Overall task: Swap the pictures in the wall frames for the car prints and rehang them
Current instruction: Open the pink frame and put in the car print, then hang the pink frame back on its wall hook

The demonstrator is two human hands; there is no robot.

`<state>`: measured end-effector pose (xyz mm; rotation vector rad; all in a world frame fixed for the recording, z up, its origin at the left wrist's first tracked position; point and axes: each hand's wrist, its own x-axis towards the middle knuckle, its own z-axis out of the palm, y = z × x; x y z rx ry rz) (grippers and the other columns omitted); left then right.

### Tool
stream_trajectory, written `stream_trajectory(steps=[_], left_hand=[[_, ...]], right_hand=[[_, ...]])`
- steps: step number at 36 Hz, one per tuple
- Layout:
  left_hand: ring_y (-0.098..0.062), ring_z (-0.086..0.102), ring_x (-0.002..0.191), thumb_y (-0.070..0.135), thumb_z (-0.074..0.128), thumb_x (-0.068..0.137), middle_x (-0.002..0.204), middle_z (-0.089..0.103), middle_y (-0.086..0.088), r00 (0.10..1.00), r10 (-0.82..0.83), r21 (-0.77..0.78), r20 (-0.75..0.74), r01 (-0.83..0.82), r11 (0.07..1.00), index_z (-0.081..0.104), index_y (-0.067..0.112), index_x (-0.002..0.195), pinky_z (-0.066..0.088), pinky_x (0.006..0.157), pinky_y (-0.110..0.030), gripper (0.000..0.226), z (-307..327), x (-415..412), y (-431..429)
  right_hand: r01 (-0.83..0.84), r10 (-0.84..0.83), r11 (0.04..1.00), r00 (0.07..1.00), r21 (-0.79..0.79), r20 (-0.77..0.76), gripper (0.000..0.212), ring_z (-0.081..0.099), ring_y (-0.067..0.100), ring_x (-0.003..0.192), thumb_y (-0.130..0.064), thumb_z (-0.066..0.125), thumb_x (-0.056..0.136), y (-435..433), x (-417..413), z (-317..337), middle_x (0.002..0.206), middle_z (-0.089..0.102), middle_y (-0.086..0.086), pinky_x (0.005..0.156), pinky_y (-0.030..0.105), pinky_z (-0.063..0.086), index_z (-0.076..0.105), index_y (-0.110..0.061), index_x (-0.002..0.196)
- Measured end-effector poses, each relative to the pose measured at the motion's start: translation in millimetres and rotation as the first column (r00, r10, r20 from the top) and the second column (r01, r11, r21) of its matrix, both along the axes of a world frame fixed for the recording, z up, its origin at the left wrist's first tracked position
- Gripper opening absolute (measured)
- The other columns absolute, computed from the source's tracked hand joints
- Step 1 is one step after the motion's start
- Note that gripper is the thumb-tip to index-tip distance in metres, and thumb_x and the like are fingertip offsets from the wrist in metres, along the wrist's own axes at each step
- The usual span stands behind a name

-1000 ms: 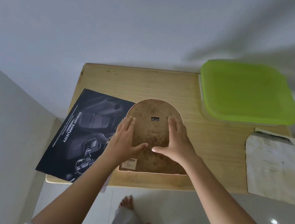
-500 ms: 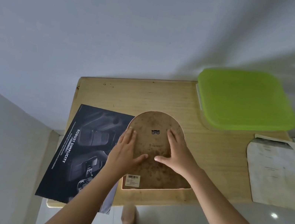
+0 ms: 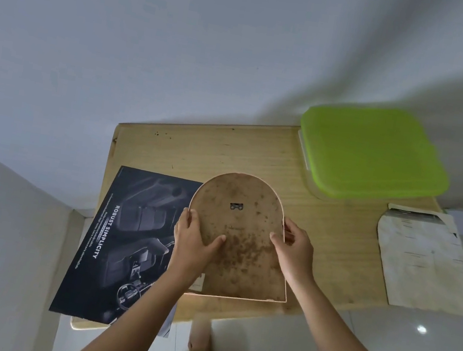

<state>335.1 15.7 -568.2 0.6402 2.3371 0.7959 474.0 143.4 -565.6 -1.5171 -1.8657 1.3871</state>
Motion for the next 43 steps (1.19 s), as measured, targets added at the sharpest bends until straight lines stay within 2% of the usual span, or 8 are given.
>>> stream_trajectory(steps=[4, 9, 14, 23, 32, 37, 40, 43], left_hand=[[-0.026, 0.012, 0.14, 0.045, 0.064, 0.082, 0.152, 0.013, -0.006, 0.999, 0.014, 0.069, -0.032, -0.012, 0.998, 0.013, 0.009, 0.148, 0.02, 0.115, -0.043, 0.091, 12.9, -4.8, 5.7], [-0.024, 0.022, 0.135, 0.042, 0.064, 0.082, 0.146, 0.023, -0.007, 0.996, 0.074, 0.19, -0.052, -0.063, 0.98, 0.024, 0.009, 0.144, 0.029, 0.112, -0.043, 0.081, 40.2, -11.3, 19.3], [-0.022, 0.017, 0.14, 0.035, 0.057, 0.089, 0.152, 0.017, -0.005, 0.993, 0.101, 0.347, -0.064, -0.073, 0.935, 0.028, 0.013, 0.145, 0.026, 0.113, -0.041, 0.066, 84.1, -16.3, 45.4], [-0.015, 0.0, 0.145, 0.048, 0.039, 0.095, 0.157, 0.001, 0.004, 0.963, 0.046, 0.583, -0.264, 0.122, 0.803, 0.018, 0.025, 0.147, 0.01, 0.118, -0.042, 0.061, 192.6, -0.7, 129.9], [-0.004, 0.017, 0.134, 0.044, 0.044, 0.094, 0.154, 0.018, -0.01, 0.982, -0.052, 0.714, -0.18, 0.167, 0.68, 0.008, 0.029, 0.149, 0.014, 0.091, -0.01, 0.067, 278.7, 48.9, 212.3], [-0.02, 0.024, 0.138, 0.038, 0.05, 0.093, 0.157, 0.011, -0.004, 0.983, 0.029, 0.726, -0.183, 0.115, 0.678, -0.002, 0.032, 0.148, 0.022, 0.103, -0.022, 0.076, 289.8, 61.3, 238.9], [-0.034, 0.04, 0.129, 0.041, 0.044, 0.092, 0.144, 0.034, -0.022, 0.983, 0.092, 0.745, -0.158, 0.057, 0.665, -0.002, 0.04, 0.145, 0.035, 0.107, -0.046, 0.07, 288.0, 63.7, 255.2], [0.002, 0.06, 0.09, 0.031, 0.038, 0.098, 0.106, 0.062, -0.005, 0.98, 0.164, 0.79, -0.115, -0.01, 0.613, 0.007, 0.031, 0.148, 0.045, 0.081, -0.016, 0.058, 289.6, 70.5, 268.6]], right_hand=[[-0.006, -0.007, 0.998, 0.978, -0.064, -0.209, 0.041, 0.058, 0.009, 0.106, -0.01, 0.052, 0.093, 1.7, -1.1, 14.7, 0.122, 0.058, -0.009, 0.084, 0.009, 0.045, 0.048, -0.016, 0.133], [-0.014, 0.009, 1.0, 0.923, -0.01, -0.385, 0.043, 0.048, 0.005, 0.118, -0.005, 0.048, 0.094, 13.9, -10.2, 47.8, 0.136, 0.05, 0.0, 0.085, -0.002, 0.036, 0.043, -0.011, 0.136], [-0.007, 0.046, 0.997, 0.839, 0.074, -0.543, 0.043, 0.048, -0.014, 0.074, -0.004, 0.051, 0.092, 36.6, -18.5, 89.3, 0.095, 0.055, -0.007, 0.079, 0.001, 0.038, 0.045, -0.01, 0.134], [0.188, 0.044, 0.953, 0.692, 0.239, -0.72, 0.043, 0.054, -0.019, 0.094, -0.002, 0.052, 0.091, 80.5, -16.9, 168.2, 0.114, 0.056, -0.019, 0.081, 0.004, 0.041, 0.045, -0.007, 0.133], [0.164, 0.321, 0.761, 0.745, 0.627, -0.585, 0.039, 0.056, -0.001, 0.114, -0.006, 0.052, 0.092, 123.9, 0.0, 204.8, 0.124, 0.057, -0.02, 0.09, 0.016, 0.046, 0.048, -0.007, 0.13], [0.03, 0.481, 0.659, 0.752, 0.752, -0.451, 0.038, 0.062, 0.011, 0.096, -0.001, 0.054, 0.089, 154.3, 14.9, 218.5, 0.11, 0.063, 0.005, 0.077, 0.018, 0.05, 0.056, -0.008, 0.126], [-0.044, 0.545, 0.65, 0.723, 0.759, -0.425, 0.041, 0.061, 0.005, 0.093, -0.001, 0.057, 0.088, 171.6, 24.6, 225.4, 0.108, 0.06, 0.012, 0.078, 0.014, 0.048, 0.054, -0.011, 0.127], [-0.139, 0.605, 0.643, 0.695, 0.753, -0.388, 0.041, 0.059, 0.007, 0.1, -0.015, 0.056, 0.089, 190.3, 34.5, 229.4, 0.115, 0.059, 0.008, 0.083, 0.013, 0.045, 0.052, -0.013, 0.129]])
